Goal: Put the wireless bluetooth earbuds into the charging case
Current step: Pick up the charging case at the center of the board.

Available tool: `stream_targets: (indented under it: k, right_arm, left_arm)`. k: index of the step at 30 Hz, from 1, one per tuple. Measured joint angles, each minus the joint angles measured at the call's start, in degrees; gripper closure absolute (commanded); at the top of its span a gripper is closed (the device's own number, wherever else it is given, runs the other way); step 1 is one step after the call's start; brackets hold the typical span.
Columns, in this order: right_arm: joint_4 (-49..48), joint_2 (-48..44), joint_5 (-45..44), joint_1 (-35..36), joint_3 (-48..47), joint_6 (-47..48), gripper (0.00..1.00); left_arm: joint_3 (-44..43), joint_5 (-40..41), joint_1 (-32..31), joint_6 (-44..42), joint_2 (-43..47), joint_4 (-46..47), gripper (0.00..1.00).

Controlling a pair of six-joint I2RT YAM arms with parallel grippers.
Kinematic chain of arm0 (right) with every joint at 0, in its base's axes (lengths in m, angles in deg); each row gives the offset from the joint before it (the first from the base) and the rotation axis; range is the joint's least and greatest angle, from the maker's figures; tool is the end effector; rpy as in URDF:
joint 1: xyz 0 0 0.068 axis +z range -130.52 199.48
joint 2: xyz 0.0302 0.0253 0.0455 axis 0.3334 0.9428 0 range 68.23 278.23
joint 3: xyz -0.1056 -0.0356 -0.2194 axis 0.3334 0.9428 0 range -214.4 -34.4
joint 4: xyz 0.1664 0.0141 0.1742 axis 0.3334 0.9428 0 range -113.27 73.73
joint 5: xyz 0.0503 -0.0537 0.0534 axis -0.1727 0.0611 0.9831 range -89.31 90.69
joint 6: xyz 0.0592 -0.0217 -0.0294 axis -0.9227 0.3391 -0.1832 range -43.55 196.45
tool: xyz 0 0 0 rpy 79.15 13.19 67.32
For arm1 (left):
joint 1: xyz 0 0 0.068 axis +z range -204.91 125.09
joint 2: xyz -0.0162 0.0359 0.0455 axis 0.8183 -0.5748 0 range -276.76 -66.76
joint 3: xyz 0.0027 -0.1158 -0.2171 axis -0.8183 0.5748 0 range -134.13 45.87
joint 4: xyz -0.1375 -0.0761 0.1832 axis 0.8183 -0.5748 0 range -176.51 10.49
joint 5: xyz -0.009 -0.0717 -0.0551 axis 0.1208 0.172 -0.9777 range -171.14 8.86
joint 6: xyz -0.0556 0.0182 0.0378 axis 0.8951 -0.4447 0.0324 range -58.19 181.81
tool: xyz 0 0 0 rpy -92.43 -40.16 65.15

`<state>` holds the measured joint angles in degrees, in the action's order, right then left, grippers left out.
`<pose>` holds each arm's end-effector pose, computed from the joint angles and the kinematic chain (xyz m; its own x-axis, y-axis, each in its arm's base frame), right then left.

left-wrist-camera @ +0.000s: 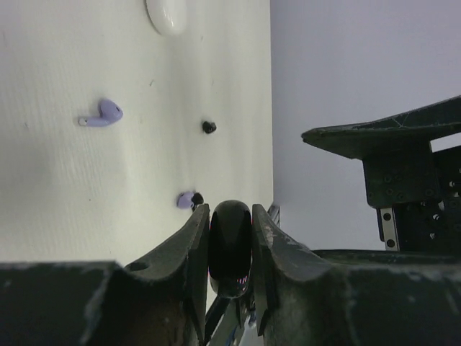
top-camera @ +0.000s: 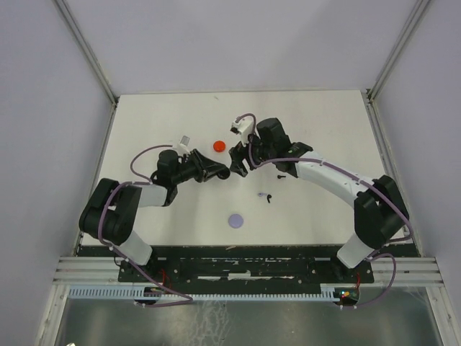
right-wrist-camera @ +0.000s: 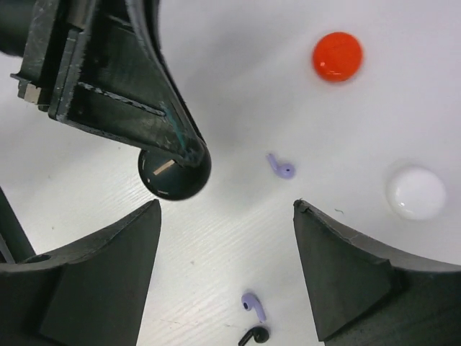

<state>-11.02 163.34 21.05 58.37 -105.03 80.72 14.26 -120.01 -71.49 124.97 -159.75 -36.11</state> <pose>0.2765 0.2484 0.2349 -0.4042 -0.4158 -0.8147 -0.8381 0.5251 0.1479 0.2815 -0.1208 0.1454 -0.8423 -0.4742 -0.2565 0.0945 0.3386 -0.9362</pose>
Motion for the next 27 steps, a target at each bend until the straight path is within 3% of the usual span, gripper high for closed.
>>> stream_targets:
  k: [6, 12, 27]
  right_arm:
    - [-1.2, -5.2, -8.9, 0.5, 1.2, -8.7, 0.17]
    - [1.9, -4.2, -18.0, 5.7, 0.8, -10.7, 0.16]
    - [4.1, 0.3, -25.4, 7.9, -0.7, -11.1, 0.23]
  left_arm:
    - [4.3, 13.7, -1.3, 6.4, 4.3, 5.4, 0.97]
    - [5.1, 28.0, -7.6, 11.4, 6.4, 7.8, 0.97]
    - [7.8, 43.0, -15.9, 17.2, 8.4, 10.1, 0.97]
